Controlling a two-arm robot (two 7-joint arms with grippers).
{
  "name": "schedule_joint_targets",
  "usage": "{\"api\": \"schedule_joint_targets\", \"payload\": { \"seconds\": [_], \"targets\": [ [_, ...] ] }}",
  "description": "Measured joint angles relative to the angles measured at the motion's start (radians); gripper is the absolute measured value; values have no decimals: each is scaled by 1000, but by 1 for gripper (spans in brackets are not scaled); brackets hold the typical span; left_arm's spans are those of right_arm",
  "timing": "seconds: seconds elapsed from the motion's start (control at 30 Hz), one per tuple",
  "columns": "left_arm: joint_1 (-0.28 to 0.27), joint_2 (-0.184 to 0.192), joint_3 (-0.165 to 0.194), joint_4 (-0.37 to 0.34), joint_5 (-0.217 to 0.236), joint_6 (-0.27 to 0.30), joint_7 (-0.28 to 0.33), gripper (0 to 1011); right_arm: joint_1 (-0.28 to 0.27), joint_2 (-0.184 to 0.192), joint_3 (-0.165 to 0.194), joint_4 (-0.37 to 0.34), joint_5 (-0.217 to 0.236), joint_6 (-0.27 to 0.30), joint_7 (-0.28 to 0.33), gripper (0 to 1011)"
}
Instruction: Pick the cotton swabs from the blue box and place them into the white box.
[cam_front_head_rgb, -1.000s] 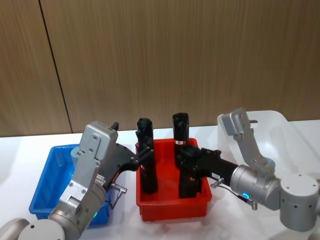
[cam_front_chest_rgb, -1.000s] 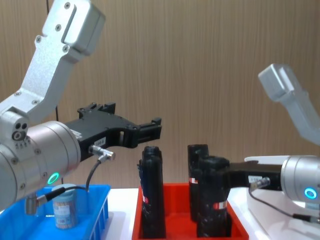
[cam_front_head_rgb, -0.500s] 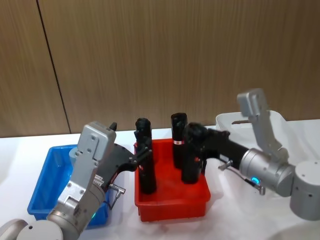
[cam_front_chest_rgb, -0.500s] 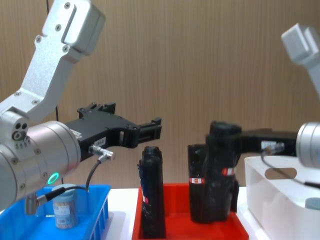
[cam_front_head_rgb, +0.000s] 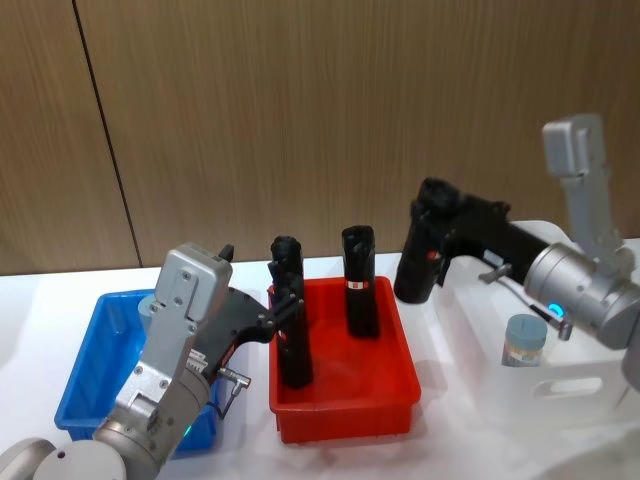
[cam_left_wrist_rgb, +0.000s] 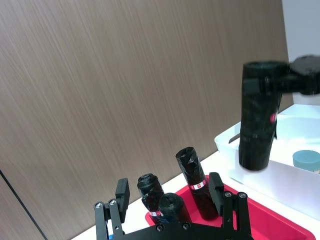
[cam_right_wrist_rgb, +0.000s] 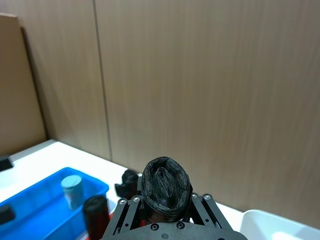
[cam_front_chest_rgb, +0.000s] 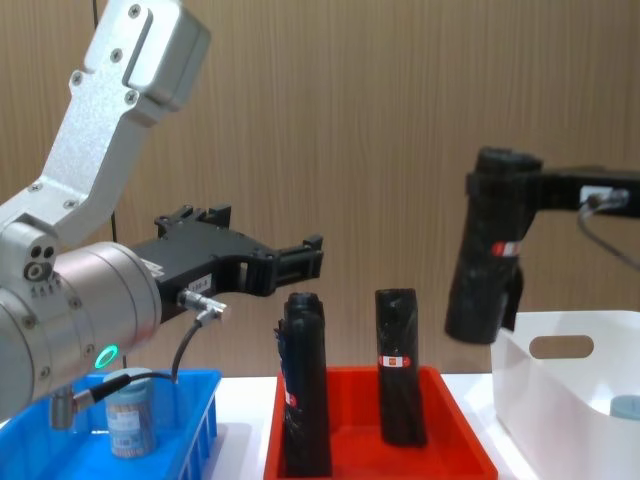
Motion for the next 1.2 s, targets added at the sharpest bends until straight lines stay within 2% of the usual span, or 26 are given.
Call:
{"api": "schedule_joint_targets", "payload": {
  "seconds": [0.3,0.5,0.9,1.2],
  "targets": [
    [0,0,0,0,0,0,0,1004,25,24,37,8,14,-21,-33,360],
    [0,0,0,0,0,0,0,1004,50,31,53,55,10,-47,-62,363],
    [0,0,0,0,0,0,0,1004,110,26,60,210,-44,-113,-106,363],
    [0,0,0,0,0,0,0,1004,150,11,48,319,-73,-142,-116,360]
  ]
}}
